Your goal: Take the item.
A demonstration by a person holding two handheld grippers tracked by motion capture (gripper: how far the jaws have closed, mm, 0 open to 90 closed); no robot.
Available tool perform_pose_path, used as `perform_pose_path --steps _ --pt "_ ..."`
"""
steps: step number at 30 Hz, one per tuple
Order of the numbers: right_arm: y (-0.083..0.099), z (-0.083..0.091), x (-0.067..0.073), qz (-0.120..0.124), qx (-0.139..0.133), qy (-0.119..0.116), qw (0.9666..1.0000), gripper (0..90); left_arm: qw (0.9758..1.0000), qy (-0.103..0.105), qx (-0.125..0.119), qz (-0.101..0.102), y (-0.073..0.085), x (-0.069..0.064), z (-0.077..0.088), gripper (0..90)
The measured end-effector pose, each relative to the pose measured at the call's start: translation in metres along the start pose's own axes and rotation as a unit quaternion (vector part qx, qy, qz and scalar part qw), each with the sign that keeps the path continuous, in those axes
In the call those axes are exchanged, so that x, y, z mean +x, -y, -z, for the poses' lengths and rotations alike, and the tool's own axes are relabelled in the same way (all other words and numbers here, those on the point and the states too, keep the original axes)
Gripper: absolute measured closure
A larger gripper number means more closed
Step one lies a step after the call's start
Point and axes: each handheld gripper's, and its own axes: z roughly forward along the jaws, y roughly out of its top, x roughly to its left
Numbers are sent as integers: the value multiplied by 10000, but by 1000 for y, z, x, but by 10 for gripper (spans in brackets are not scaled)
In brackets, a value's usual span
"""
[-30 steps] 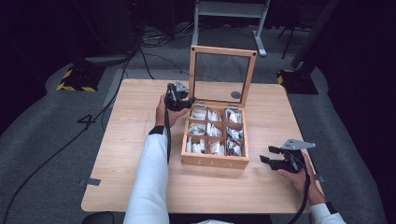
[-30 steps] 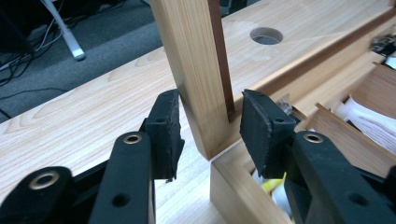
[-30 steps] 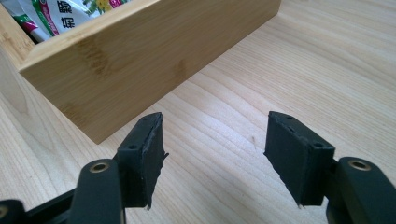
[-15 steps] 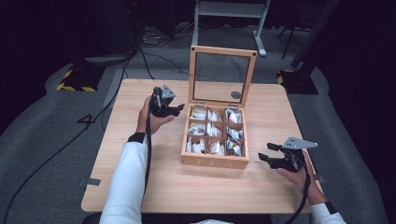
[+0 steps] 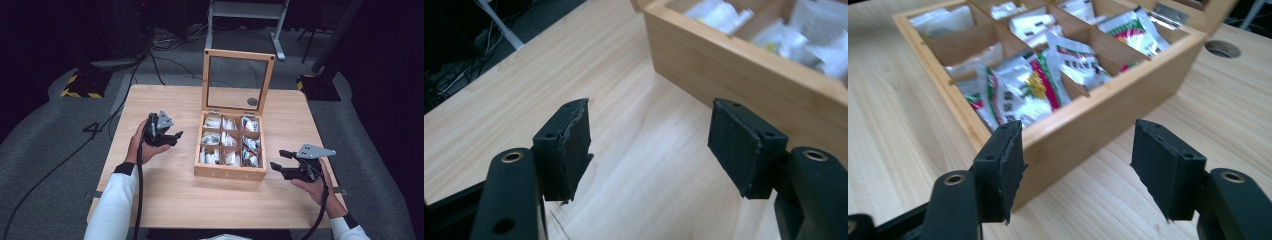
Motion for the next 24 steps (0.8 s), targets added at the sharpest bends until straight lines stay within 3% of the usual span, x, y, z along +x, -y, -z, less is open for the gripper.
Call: perform_pose_path --steps 4,6,8,17,19,20,24 --pt "-8 -5 6 117 24 -73 9999 378 9999 59 131 -38 11 -7 4 311" --pt "-12 -9 10 231 114 -86 9996 381 9993 54 259 -267 21 -17 7 316" --pt "-17 -14 15 328 144 -153 9992 385 9989 78 315 -347 26 -23 10 320" --pt "-33 -37 32 609 284 -299 9973 398 9977 350 454 -369 46 -44 19 309" --pt "-36 -42 35 664 331 -313 9968 399 9972 476 493 -284 51 -47 20 303" --pt "-38 -47 37 689 364 -321 9964 400 9968 475 524 -368 56 -52 21 304" --pt "-40 -57 39 724 521 -254 9957 407 9953 567 678 -392 62 -58 20 288"
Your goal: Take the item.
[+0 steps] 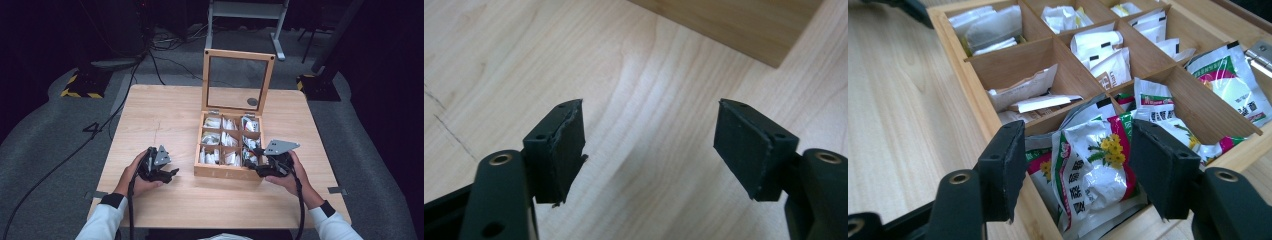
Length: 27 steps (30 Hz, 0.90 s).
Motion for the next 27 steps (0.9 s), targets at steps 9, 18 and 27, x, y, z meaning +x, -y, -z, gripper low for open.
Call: perform_pose_path --steps 9,18,27 --pt "3 -7 -6 -129 262 187 9994 435 9994 261 -60 200 21 -17 5 281" --pt "3 -14 -7 -270 527 142 9981 548 9961 422 -249 727 33 -13 5 235" --pt "8 -17 -5 92 580 246 9980 764 9945 559 -177 863 30 -11 2 199"
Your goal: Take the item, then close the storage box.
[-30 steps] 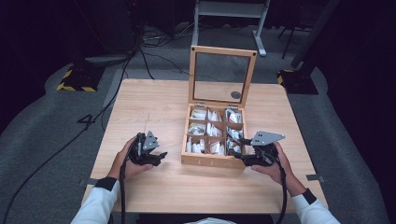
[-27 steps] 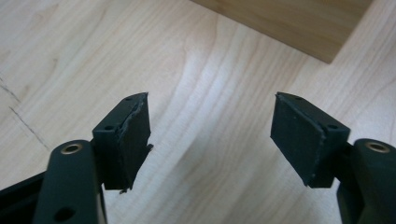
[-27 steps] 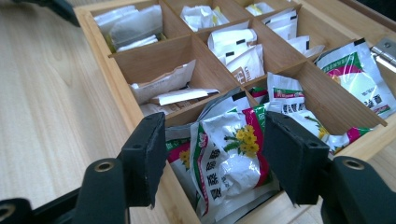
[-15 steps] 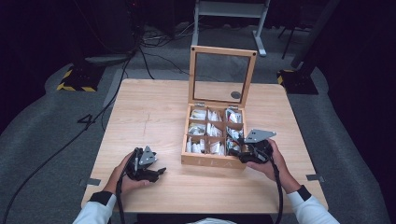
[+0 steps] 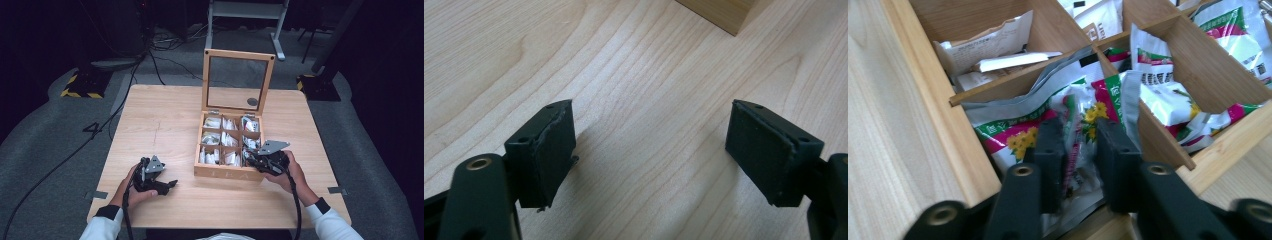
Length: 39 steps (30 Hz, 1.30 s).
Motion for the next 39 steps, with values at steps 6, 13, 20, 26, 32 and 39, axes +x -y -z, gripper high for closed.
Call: perform_pose_path --steps 6,13,20,26,32,39 --pt "3 4 1 66 -195 -71 9998 853 10000 42 1 -44 -1 2 -1 188" --pt "7 11 -4 -104 -448 -271 9986 872 9999 97 7 -136 -1 4 -1 185" --pt "8 22 -6 -112 -730 -315 9968 876 9992 274 40 -291 -4 10 -4 155" --pt "9 25 -7 -120 -849 -326 9958 877 9991 281 44 -317 -6 11 -5 154" --pt "9 29 -8 -177 -986 -305 9945 877 9991 274 42 -312 -5 11 -5 154" --pt "10 44 -15 -378 -1332 -410 9895 879 9991 281 49 -322 -6 12 -6 152"
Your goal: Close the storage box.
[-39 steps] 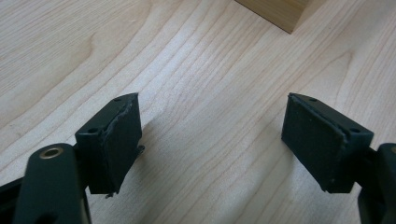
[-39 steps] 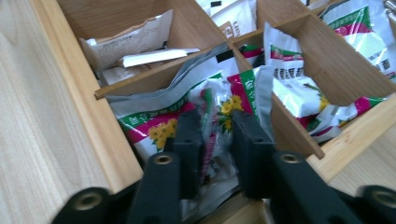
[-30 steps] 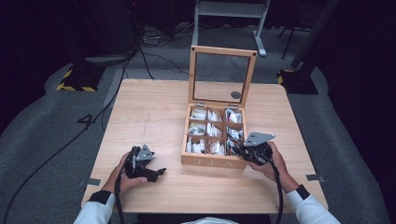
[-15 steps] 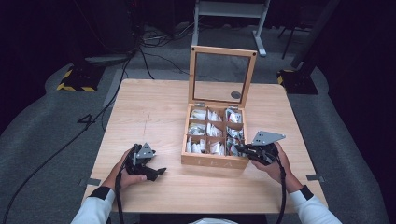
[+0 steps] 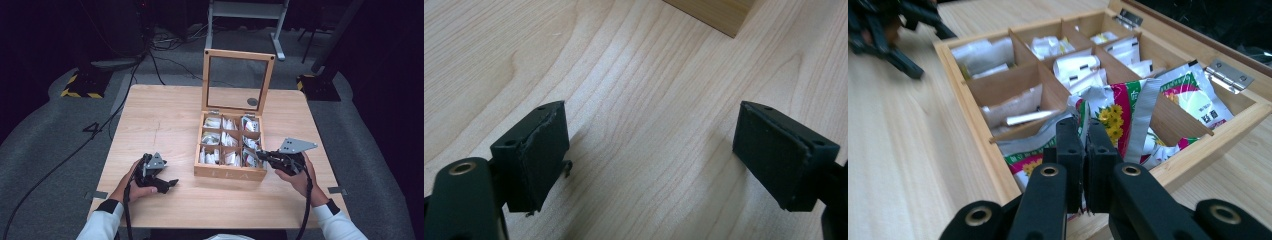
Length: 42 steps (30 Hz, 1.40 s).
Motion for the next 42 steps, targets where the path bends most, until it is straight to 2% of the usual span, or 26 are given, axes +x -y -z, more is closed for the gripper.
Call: perform_pose_path --steps 5,19,35,42 --pt "-4 12 0 40 -231 17 9997 879 10000 -9 7 4 0 0 0 152" --pt "-13 25 5 137 -545 -7 9984 878 10000 -53 -1 63 0 -2 0 152" --pt "-20 34 15 241 -701 -129 9972 878 10000 -53 -1 65 0 -2 0 152" --pt "-23 35 22 312 -729 -280 9965 878 10000 -54 0 63 0 -2 0 152"
